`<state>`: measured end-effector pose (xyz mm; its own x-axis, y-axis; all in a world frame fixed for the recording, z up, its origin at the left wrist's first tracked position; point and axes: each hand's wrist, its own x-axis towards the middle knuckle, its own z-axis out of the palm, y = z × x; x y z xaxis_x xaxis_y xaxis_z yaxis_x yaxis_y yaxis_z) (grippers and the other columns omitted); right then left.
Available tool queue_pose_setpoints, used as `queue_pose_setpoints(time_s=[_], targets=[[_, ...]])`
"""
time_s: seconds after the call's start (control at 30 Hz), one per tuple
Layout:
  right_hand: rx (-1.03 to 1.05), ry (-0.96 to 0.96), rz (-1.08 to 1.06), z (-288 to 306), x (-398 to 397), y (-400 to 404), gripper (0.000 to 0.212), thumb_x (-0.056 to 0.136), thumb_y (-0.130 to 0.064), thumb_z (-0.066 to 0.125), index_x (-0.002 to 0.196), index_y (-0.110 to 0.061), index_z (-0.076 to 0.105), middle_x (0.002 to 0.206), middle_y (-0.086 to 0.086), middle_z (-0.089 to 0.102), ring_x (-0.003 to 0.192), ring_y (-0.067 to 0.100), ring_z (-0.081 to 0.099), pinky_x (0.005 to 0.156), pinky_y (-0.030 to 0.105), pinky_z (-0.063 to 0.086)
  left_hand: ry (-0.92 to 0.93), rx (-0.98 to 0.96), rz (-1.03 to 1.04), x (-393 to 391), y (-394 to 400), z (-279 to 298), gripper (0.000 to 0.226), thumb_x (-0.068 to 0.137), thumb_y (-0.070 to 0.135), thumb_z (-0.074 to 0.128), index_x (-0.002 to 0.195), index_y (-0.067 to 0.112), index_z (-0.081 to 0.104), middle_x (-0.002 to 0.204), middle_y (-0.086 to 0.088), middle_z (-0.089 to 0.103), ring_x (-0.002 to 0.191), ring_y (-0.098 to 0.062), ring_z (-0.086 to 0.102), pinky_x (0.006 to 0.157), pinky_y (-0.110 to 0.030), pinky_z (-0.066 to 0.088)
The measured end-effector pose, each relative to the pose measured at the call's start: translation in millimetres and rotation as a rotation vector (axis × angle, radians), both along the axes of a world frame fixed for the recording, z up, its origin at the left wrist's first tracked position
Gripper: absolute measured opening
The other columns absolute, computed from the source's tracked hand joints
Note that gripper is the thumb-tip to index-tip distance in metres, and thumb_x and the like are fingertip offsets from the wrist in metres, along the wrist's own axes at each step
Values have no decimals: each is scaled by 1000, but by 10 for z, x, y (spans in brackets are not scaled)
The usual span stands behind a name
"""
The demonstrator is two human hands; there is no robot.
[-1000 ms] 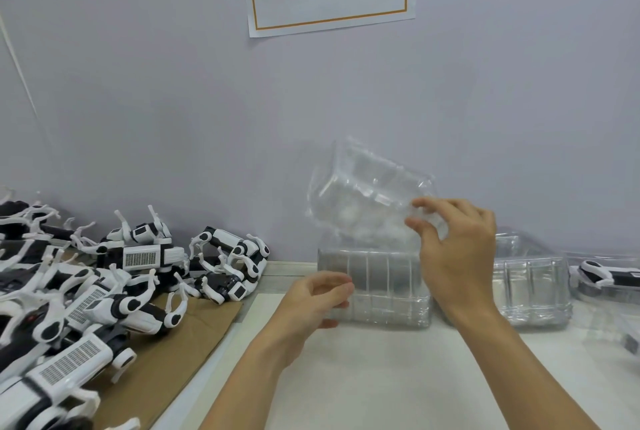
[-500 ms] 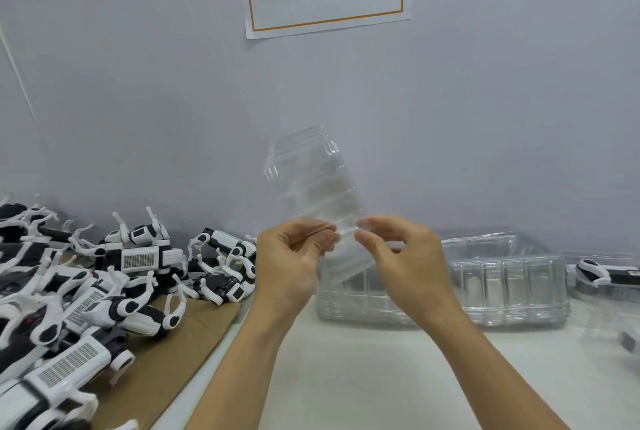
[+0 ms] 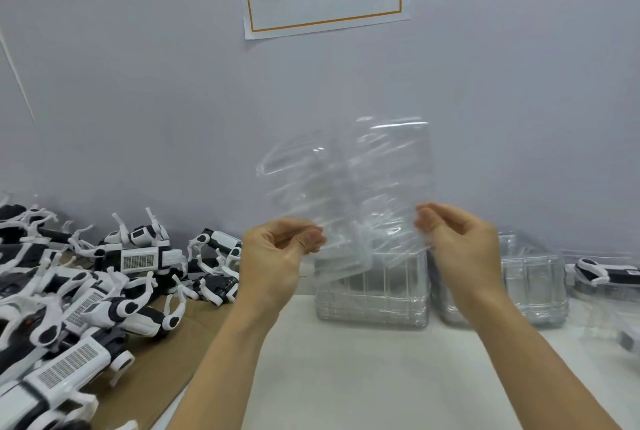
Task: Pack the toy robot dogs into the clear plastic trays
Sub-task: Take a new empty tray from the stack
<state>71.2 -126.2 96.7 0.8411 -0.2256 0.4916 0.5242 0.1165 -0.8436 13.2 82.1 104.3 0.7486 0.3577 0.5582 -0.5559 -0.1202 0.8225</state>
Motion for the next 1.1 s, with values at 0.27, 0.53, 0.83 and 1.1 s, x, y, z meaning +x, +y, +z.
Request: queue_pose_setpoints(time_s=[0.27,0.53,0.83,1.1], targets=[[306,78,-140,61,72,-396,13,96,-34,64,95,-23,72,78,-10,70,76,8,66,67,24,50,-41,-648,-188,57,144,38,17,96,-1,54,88,9,65,78,-1,75,74,-9,72,68,-19,58],[388,14,-229,171,46,-395,16,101,-26,57,93,-26,72,73,-11,68,73,7,63,67,23,47,39,-1114,-511,521,-322,197,27,104,-1,37,93,5,62,75,-7,75,80,-15,69,76,-29,56],[387,-27,-181,278,-18,-337,15,100,-27,59,96,-24,73,71,-12,68,72,6,63,66,21,47,378,-884,-351,740,-980,-182,12,102,0,49,106,-7,58,97,-19,69,86,-24,70,79,-31,61],[297,-11,-126,267,-59,-224,16,100,-25,58,95,-23,73,71,-13,68,70,4,63,67,23,47,707,-185,-112,506,-703,-372,37,97,31,66,75,1,68,64,-11,71,52,-21,69,45,-25,54]])
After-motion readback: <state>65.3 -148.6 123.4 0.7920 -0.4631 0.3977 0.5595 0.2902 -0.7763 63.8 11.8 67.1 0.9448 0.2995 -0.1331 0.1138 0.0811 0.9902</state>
